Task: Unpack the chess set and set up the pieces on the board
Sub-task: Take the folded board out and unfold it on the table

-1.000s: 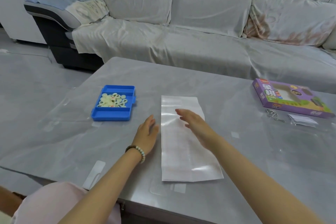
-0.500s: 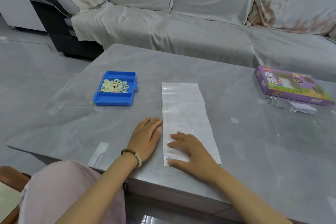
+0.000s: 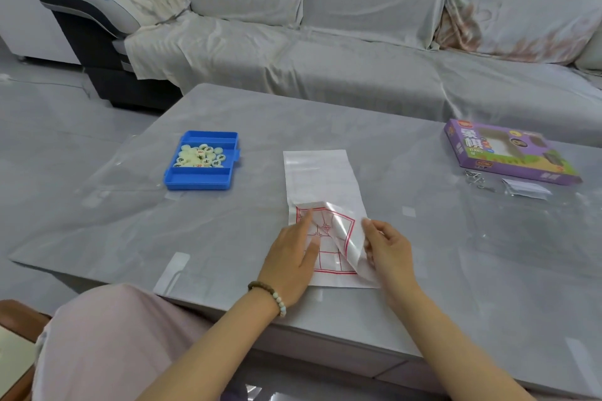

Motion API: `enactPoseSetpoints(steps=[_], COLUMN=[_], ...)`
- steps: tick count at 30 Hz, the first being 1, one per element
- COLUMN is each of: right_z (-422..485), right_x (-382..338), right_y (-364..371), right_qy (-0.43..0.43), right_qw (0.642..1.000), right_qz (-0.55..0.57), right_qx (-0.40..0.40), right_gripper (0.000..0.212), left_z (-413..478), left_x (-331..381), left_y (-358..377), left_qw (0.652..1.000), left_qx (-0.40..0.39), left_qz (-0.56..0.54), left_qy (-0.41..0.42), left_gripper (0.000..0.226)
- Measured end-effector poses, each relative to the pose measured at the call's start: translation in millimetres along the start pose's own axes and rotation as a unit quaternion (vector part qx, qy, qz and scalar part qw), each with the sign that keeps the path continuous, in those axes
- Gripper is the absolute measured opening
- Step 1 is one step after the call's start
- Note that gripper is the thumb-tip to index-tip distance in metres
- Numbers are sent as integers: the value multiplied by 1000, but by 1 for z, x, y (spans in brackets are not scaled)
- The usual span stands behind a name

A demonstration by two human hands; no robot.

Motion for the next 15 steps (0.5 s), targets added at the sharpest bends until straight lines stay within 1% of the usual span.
enactPoseSetpoints(steps=[2,4,6,8,11,15], right_z=[5,7,7,9,13,15], right_x=[6,9,12,13,14,20], right_y=[-18,-37,-53,-68,-87,-95], right_qy=[18,28,32,36,39,39], right_qw=[1000,998,997,996,993,994], right_qz=[11,20,32,41,54,43], right_qx=[23,43,59,74,96,95], right_gripper=[19,18,17,17,17,16], left_z=[5,11,14,17,26,38], left_x=[7,4,-5,-12,-27,-57], left_y=[21,39,53,60,55,32], left_qw=[1000,995,978,961,948,943], left_qx=[-22,-59,-120,-157,-171,-155], left_qz=[15,79,167,217,254,270], left_qy=[-8,-26,-47,-63,-87,-116], left_gripper=[56,55,56,58,61,63])
Point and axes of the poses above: each hand's wrist, its own z-axis towards the middle knuckle, its own y-axis out of the palm, x = y × z, the point moved 10 cm from there along z, towards the middle knuckle, and after that the axes turned 11 degrees about y, right-handed, at the moved point
